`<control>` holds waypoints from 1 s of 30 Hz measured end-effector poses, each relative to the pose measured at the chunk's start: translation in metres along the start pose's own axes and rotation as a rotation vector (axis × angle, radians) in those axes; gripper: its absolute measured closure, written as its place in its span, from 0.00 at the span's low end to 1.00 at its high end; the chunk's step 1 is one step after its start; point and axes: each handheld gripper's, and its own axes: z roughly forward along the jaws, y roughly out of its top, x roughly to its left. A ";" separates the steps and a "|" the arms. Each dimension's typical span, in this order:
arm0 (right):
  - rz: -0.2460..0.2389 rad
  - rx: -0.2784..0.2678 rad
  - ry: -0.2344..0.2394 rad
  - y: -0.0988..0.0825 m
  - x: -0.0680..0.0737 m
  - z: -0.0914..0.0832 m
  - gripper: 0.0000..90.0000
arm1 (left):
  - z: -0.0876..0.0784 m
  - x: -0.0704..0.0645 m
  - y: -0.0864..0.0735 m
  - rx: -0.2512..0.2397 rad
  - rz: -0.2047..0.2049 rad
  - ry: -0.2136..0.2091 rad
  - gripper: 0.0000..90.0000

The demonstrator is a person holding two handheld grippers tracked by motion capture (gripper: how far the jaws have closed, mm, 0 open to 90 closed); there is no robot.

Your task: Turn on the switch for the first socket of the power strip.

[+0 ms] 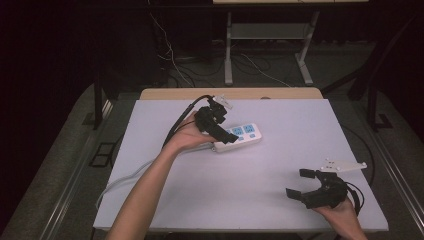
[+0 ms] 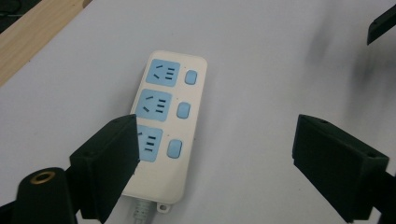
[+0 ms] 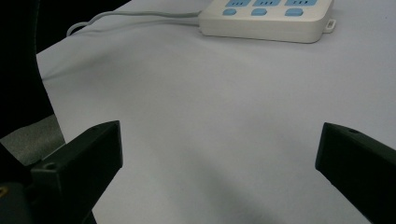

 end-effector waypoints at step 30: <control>-0.005 0.009 0.002 -0.001 0.000 0.001 0.00 | 0.029 0.027 -0.008 -0.024 -0.046 -0.022 0.61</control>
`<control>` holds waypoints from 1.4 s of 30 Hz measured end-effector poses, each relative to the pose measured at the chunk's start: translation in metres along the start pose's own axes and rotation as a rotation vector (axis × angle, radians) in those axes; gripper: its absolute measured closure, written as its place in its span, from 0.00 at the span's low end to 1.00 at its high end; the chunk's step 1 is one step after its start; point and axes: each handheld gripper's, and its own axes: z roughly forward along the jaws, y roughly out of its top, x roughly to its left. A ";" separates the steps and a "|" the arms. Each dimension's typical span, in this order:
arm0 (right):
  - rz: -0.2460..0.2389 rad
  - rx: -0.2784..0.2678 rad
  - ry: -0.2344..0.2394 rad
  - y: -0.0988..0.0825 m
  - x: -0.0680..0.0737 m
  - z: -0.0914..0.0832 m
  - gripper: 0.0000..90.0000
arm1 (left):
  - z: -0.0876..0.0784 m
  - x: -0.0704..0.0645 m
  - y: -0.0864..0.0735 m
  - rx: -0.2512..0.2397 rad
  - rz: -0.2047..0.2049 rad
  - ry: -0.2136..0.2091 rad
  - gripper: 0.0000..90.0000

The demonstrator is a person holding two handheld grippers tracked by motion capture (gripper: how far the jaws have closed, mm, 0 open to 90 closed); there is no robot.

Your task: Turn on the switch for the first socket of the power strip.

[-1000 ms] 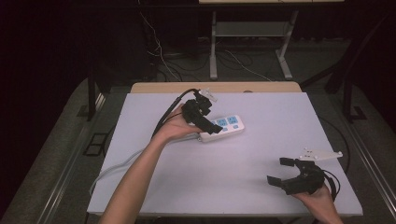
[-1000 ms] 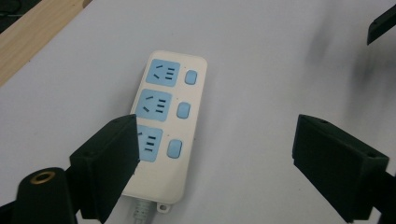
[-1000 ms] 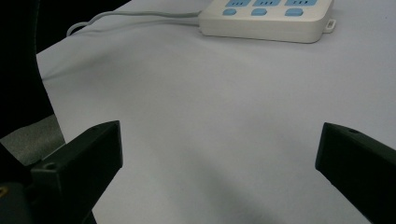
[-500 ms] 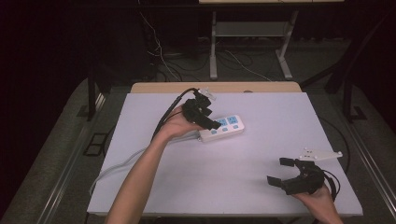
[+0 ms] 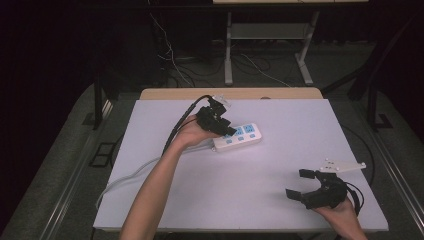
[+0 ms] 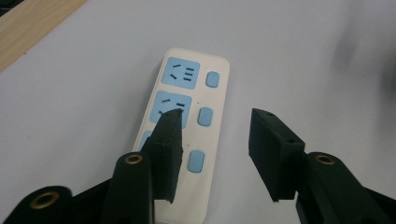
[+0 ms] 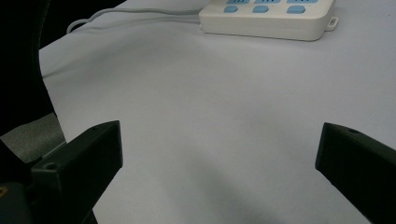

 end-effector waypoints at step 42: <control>-0.008 0.007 0.000 0.000 0.000 0.000 0.00 | 0.040 0.025 -0.021 0.075 -0.089 -0.051 0.99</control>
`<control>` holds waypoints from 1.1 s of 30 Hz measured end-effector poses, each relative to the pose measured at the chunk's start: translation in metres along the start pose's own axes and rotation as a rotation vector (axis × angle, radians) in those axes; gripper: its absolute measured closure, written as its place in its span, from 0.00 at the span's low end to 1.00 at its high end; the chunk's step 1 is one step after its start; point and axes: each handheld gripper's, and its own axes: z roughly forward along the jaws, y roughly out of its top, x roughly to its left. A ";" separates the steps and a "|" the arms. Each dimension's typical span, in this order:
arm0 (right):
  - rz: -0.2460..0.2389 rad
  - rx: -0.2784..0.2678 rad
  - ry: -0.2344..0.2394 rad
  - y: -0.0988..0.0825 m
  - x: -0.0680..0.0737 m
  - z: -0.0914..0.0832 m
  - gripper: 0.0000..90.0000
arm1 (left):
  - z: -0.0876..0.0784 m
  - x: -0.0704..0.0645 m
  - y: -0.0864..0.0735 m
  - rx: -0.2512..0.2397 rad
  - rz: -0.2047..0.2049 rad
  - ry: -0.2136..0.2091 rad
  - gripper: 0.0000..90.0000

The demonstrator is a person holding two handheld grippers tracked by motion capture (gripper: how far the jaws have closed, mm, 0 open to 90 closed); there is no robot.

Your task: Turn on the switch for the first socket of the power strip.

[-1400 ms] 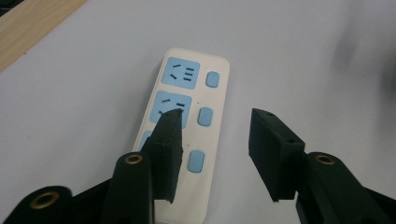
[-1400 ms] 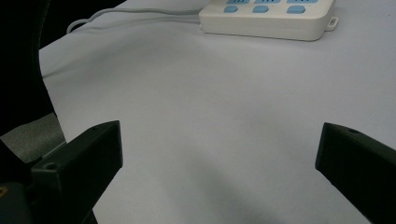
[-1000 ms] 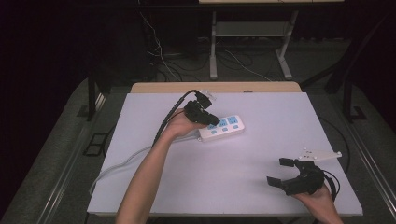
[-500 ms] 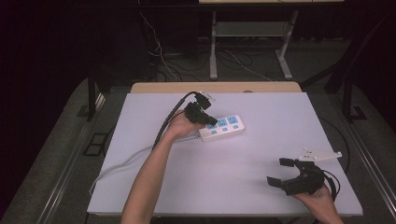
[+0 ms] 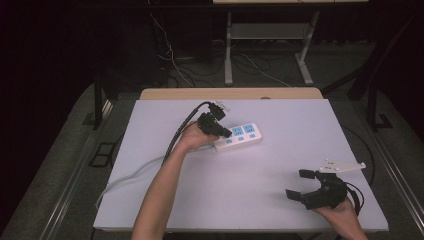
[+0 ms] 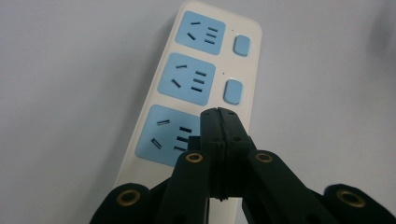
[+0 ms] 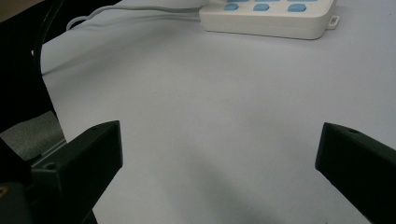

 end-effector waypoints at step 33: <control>0.002 -0.008 0.007 0.000 0.001 0.000 0.00 | 0.008 0.003 -0.013 -0.019 -0.058 -0.038 0.99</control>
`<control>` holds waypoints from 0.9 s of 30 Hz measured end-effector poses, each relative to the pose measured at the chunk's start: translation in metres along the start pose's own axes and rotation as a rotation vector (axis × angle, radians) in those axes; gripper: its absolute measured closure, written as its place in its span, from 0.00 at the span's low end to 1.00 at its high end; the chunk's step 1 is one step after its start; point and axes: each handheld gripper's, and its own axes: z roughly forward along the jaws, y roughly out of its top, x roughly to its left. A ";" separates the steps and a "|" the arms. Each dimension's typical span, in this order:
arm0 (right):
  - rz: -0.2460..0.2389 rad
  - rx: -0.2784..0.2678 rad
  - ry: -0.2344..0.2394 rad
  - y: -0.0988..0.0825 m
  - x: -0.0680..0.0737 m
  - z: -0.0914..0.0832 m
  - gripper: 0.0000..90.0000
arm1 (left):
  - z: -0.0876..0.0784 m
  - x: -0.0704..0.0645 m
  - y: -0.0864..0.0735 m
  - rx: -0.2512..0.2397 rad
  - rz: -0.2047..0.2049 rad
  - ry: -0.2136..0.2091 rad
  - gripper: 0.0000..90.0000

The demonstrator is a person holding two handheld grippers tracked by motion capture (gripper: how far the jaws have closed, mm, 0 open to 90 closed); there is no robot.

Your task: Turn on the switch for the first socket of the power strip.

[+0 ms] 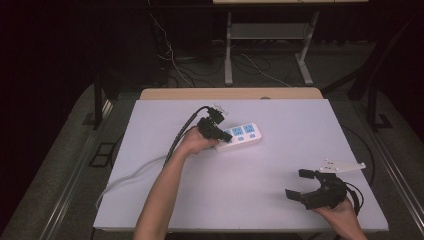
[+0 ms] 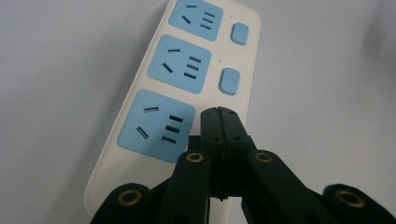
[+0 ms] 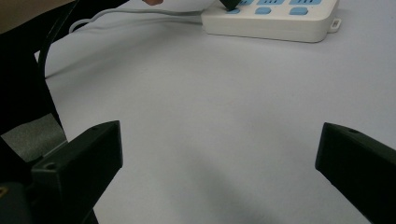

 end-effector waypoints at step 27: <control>-0.003 -0.009 -0.007 0.001 -0.001 -0.001 0.00 | 0.002 -0.012 -0.003 -0.012 -0.004 0.085 1.00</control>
